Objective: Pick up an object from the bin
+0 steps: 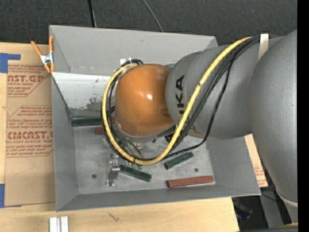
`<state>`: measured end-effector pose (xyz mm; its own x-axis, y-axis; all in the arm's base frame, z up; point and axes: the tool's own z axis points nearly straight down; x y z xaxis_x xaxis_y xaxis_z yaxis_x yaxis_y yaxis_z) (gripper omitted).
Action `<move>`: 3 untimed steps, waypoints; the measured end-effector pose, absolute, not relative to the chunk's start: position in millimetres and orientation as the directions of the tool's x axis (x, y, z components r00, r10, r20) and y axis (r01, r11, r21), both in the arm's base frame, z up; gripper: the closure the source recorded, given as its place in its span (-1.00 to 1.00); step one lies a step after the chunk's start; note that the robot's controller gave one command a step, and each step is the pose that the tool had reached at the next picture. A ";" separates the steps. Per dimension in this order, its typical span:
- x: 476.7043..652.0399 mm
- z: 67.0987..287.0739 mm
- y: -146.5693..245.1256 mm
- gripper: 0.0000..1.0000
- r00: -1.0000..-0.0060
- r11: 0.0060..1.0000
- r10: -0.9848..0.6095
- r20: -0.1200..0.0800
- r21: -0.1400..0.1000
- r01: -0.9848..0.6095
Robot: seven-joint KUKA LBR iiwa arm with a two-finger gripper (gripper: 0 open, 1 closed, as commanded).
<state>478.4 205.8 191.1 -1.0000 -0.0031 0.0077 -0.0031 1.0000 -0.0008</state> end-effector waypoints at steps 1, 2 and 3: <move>480.7 195.3 204.8 -1.00 -1.000 1.000 -0.001 0.000 0.001 -0.001; 498.7 152.0 162.6 -1.00 -0.997 0.997 -0.077 -0.006 0.003 -0.077; 498.3 121.0 135.1 -1.00 -1.000 1.000 -0.016 0.002 -0.002 -0.016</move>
Offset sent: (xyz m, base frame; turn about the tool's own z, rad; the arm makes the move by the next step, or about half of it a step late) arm 0.0326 -0.0801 -0.0744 -0.1175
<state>498.3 135.1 121.0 -0.9999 -0.0162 0.0023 -0.0162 0.9999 -0.0015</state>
